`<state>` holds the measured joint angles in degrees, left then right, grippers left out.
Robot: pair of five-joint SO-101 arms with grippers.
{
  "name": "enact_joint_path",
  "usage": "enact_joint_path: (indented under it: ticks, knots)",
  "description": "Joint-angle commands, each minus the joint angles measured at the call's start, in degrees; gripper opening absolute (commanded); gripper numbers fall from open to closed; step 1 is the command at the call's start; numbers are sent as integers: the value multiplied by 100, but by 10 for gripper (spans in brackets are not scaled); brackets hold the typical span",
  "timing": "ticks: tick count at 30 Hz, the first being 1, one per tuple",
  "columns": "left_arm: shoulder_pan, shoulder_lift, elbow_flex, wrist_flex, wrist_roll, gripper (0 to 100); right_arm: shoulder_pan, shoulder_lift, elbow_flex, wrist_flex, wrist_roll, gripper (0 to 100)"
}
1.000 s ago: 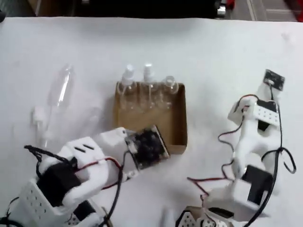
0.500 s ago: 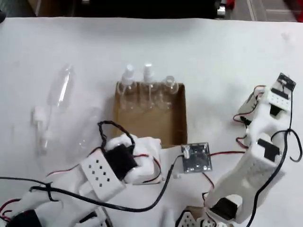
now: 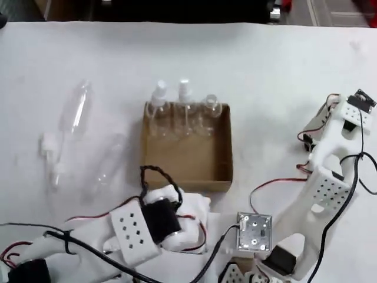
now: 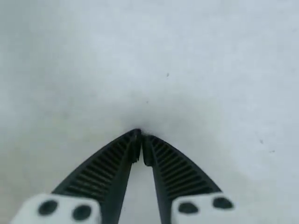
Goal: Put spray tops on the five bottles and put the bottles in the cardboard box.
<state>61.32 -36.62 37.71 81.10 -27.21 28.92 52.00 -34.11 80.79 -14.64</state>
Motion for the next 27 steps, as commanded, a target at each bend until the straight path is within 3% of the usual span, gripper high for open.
enact_joint_path:
  ticks: [1,15,22,27]
  knots:
    - [92,22,-62,53,0,102,233,400,-448,110,-79,25]
    - [136,22,-62,53,-18,102,312,646,-747,207,-97,25]
    - [971,22,-79,237,0,102,295,646,-747,198,-97,25]
    - [1068,22,-88,220,0,103,295,655,-747,189,-97,25]
